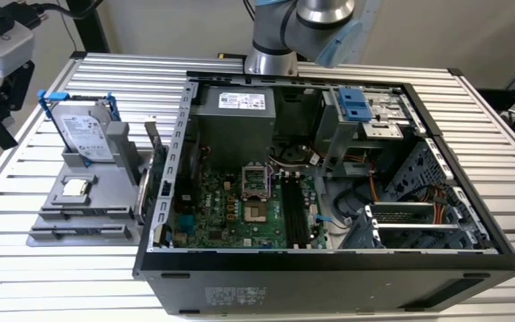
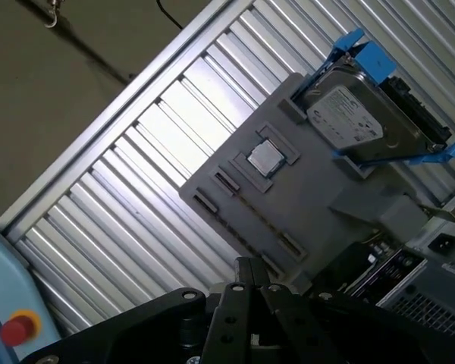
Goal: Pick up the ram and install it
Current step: 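Pick up the ram and move it above insertion slot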
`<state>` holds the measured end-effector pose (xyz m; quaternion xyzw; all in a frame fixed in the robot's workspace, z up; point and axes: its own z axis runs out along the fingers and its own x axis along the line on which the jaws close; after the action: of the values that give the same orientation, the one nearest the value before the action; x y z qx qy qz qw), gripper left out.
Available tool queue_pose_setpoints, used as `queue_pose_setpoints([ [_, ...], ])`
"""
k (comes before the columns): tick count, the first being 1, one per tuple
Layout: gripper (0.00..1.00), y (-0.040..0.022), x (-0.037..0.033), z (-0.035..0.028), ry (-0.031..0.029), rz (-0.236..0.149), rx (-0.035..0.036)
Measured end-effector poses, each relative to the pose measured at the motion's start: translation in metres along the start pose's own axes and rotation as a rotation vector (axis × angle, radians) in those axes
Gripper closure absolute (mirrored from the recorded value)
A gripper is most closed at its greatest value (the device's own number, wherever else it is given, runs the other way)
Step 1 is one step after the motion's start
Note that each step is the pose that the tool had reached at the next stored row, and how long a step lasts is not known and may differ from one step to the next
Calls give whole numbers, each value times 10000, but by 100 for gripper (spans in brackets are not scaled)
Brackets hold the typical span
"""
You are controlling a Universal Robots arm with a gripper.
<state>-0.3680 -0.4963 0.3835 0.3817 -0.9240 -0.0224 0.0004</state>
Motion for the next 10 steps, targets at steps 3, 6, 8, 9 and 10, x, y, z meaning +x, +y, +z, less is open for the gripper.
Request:
queue_pose_setpoints([
  [3, 100, 0, 0, 0, 9, -200, -3],
  [6, 100, 0, 0, 0, 17, -402, -6],
  [8, 100, 0, 0, 0, 23, -535, -9],
  [9, 100, 0, 0, 0, 25, -600, -10],
  [10, 100, 0, 0, 0, 28, -676, -11],
])
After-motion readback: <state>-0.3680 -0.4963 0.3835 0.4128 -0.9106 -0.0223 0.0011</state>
